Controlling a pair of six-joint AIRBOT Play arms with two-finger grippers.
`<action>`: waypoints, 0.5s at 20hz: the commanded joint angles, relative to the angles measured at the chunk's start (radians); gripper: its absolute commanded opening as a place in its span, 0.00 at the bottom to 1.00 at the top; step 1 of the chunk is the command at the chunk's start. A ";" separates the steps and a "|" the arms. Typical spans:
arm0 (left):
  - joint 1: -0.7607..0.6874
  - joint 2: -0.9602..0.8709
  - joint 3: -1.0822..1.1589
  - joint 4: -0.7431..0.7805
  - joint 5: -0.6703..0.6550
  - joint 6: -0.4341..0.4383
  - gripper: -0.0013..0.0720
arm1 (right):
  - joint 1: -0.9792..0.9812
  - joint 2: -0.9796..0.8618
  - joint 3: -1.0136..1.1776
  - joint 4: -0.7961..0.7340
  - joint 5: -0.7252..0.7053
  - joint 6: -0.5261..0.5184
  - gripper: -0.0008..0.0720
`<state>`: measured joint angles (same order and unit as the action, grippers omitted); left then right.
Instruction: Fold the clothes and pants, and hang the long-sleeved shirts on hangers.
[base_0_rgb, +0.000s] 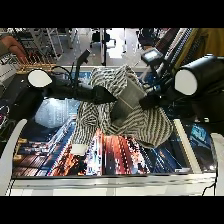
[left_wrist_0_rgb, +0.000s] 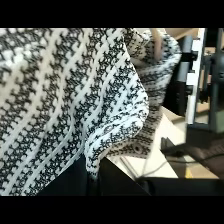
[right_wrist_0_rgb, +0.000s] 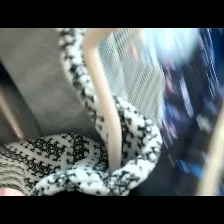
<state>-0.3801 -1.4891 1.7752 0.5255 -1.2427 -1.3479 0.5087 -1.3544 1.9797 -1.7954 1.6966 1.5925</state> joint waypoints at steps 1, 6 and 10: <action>-0.013 0.043 0.001 0.175 0.020 -0.059 0.04 | -0.045 0.001 0.032 0.136 -0.222 0.069 0.07; -0.012 0.068 0.001 0.368 0.034 -0.082 0.05 | -0.180 0.001 0.032 0.576 -0.409 -0.019 0.07; 0.004 0.074 0.001 0.364 0.088 -0.077 0.77 | -0.212 0.001 0.032 0.599 -0.652 0.092 0.07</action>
<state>-0.3859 -1.4216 1.7752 0.8536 -1.1904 -1.4223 0.3279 -1.3540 2.0102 -1.2854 1.2400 1.6234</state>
